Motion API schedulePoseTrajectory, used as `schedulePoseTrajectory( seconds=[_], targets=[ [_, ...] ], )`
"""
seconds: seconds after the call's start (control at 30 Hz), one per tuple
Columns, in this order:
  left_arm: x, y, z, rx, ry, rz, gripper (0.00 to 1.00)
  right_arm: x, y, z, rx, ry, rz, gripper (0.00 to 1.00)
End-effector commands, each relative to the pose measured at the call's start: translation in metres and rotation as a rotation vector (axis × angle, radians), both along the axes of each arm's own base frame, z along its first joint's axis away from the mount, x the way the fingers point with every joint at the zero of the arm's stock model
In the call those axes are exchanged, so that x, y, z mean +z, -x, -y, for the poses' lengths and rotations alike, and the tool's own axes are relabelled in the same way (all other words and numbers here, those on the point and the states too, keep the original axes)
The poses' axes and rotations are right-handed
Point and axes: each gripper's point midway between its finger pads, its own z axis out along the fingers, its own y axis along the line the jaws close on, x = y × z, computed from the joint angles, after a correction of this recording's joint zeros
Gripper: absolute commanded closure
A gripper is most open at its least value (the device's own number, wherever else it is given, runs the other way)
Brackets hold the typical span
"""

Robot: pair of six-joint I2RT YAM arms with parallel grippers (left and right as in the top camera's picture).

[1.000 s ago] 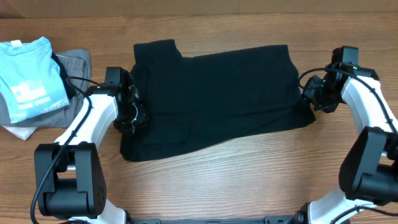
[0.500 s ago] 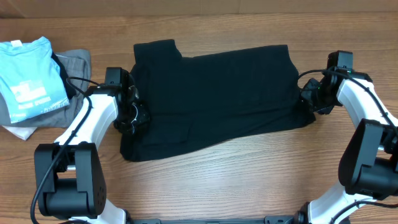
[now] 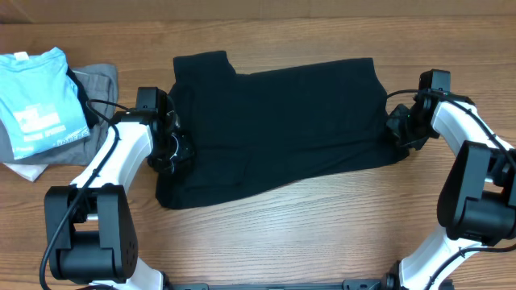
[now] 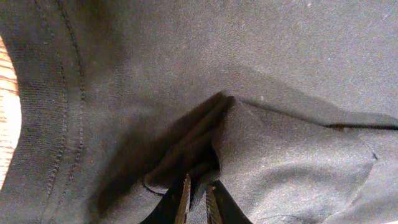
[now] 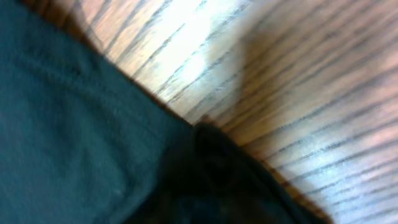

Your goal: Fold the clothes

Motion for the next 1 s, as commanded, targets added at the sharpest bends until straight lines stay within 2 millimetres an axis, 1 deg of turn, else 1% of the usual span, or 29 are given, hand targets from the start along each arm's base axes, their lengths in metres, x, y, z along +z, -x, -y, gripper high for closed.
schedulePoseTrajectory(
  seconds=[0.0, 0.07, 0.33, 0.43, 0.53, 0.63, 0.73, 0.9, 0.93, 0.97],
  targets=[
    [0.000, 0.000, -0.001, 0.007, -0.005, -0.001, 0.86, 0.002, -0.005, -0.003, -0.011, -0.008, 0.019, 0.89],
    [0.000, 0.000, -0.001, 0.007, -0.005, -0.001, 0.86, 0.002, -0.006, -0.002, -0.013, -0.008, 0.022, 0.90],
    [0.000, 0.000, -0.001, 0.007, -0.005, -0.001, 0.86, 0.004, -0.008, -0.001, -0.015, -0.006, 0.030, 0.89],
    [0.000, 0.000, -0.001, 0.007, -0.005, -0.001, 0.86, 0.011, -0.011, -0.001, -0.015, -0.007, 0.032, 0.89],
    [0.000, 0.000, -0.001, 0.007, -0.005, -0.001, 0.86, 0.021, -0.019, -0.005, -0.003, -0.032, 0.057, 0.89],
    [0.000, 0.000, -0.001, 0.007, -0.005, -0.001, 0.86, 0.031, -0.027, -0.016, 0.017, -0.099, 0.085, 0.85],
    [0.000, 0.000, -0.001, 0.007, -0.005, -0.001, 0.86, 0.037, -0.032, -0.025, 0.033, -0.156, 0.111, 0.85],
    [0.000, 0.000, -0.001, 0.007, -0.005, -0.001, 0.86, 0.041, -0.043, -0.025, 0.041, -0.159, 0.164, 0.84],
    [0.000, 0.000, -0.001, 0.007, -0.005, 0.000, 0.86, 0.041, -0.046, -0.025, 0.042, -0.156, 0.173, 0.82],
    [0.000, 0.000, -0.001, 0.007, -0.005, 0.000, 0.85, 0.042, -0.047, -0.024, 0.043, -0.154, 0.181, 0.76]
  ],
)
